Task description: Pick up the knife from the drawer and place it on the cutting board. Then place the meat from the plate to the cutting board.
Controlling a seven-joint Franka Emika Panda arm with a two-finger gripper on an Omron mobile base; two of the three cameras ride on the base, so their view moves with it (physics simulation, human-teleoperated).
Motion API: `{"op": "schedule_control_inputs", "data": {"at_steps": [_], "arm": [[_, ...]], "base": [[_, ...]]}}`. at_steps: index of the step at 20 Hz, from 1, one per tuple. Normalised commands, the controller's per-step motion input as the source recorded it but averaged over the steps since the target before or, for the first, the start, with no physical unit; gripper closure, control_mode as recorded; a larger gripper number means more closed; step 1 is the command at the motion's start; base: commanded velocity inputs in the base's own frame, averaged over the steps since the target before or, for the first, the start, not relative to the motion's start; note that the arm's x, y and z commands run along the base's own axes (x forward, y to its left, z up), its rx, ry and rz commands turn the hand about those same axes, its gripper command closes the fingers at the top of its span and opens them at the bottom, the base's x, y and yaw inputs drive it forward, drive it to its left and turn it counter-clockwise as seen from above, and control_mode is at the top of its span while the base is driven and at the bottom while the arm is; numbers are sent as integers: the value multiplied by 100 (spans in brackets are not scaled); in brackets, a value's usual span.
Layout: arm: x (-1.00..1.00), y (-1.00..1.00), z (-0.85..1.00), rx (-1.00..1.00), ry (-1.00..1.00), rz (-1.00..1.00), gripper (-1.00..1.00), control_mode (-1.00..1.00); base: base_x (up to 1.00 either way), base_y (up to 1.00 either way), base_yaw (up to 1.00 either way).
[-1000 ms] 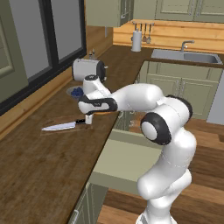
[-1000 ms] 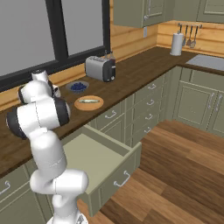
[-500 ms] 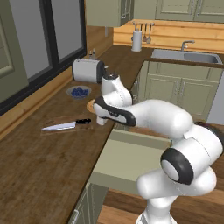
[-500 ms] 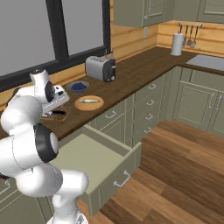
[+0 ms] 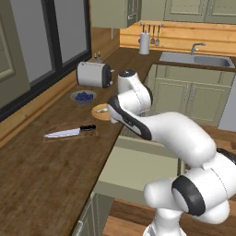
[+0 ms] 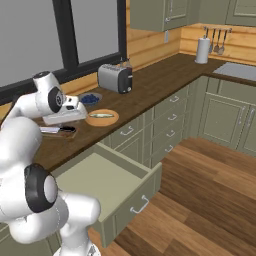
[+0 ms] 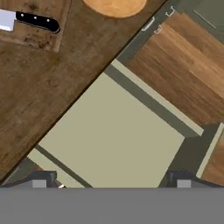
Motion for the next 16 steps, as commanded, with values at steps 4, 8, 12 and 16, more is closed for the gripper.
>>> {"op": "schedule_control_inputs", "data": {"at_steps": [4, 8, 12, 16], "arm": [[-43, -67, 11, 25, -2, -26, -100, -100], [-73, -44, 0, 22, -9, 0, -100, -100], [-96, -20, 1, 8, -23, 0, -100, -100], [-73, -8, 0, 0, -13, 0, -100, -100]], "base": [[0, 0, 0], [0, 0, 0], [0, 0, 0], [0, 0, 0]]}}
